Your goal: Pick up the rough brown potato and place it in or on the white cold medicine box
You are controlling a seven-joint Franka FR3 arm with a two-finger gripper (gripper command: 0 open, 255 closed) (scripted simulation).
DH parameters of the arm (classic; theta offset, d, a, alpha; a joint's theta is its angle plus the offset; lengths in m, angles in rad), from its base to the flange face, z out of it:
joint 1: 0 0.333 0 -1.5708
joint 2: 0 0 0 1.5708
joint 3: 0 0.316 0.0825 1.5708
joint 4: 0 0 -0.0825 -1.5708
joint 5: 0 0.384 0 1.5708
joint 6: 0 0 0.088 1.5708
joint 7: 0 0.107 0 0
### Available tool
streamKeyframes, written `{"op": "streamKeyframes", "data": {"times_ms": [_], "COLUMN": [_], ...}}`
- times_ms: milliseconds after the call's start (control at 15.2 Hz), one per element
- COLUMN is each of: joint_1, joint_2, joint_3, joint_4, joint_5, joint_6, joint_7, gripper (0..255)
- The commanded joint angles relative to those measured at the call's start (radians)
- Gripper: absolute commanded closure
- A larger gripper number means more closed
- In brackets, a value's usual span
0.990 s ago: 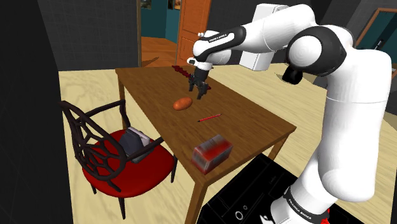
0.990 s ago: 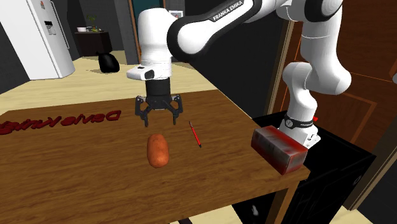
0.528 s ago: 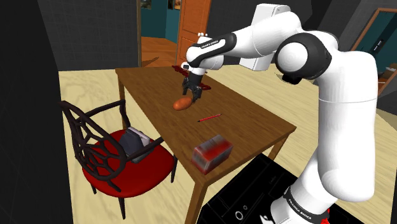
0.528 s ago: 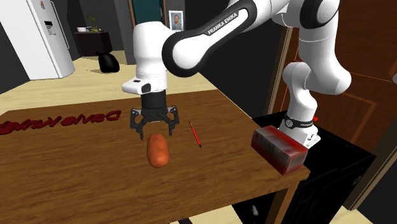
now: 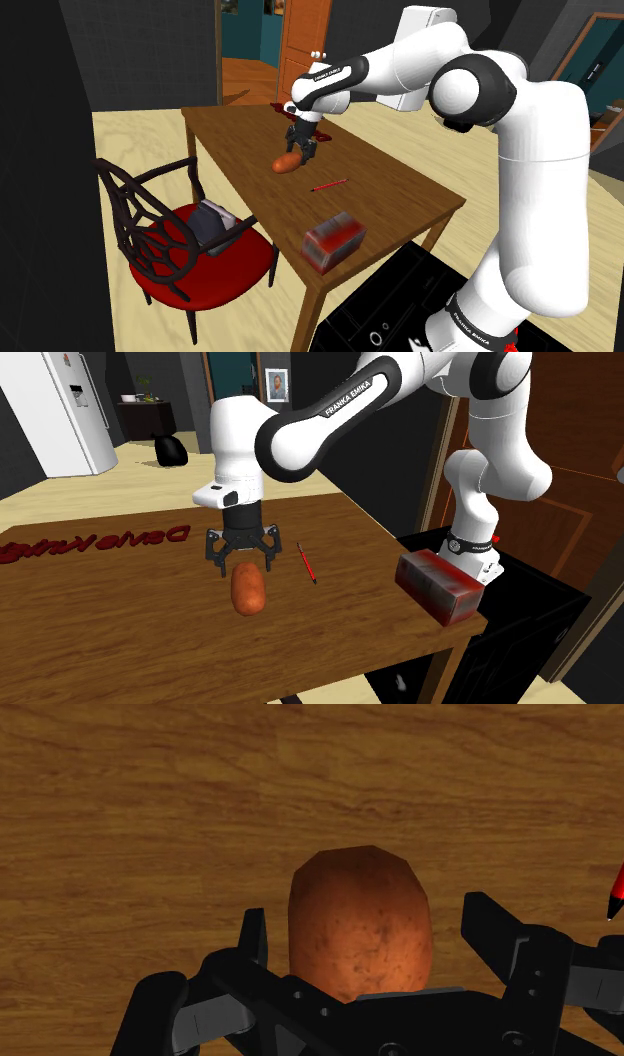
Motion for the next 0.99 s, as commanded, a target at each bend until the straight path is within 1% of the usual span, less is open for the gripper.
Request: {"op": "streamKeyframes", "data": {"times_ms": [0,66,132,726,924], "joint_1": [0.0,0.0,0.0,0.0,0.002], "joint_2": [0.0,0.0,0.0,0.0,-0.018], "joint_3": [0.0,0.0,0.0,0.0,-0.004], "joint_4": [0.0,0.0,0.0,0.0,0.015], "joint_5": [0.0,0.0,0.0,0.0,-0.009], "joint_6": [0.0,0.0,0.0,0.0,-0.031], "joint_7": [0.0,0.0,0.0,0.0,0.009], "gripper": [0,0,255,255,255]}}
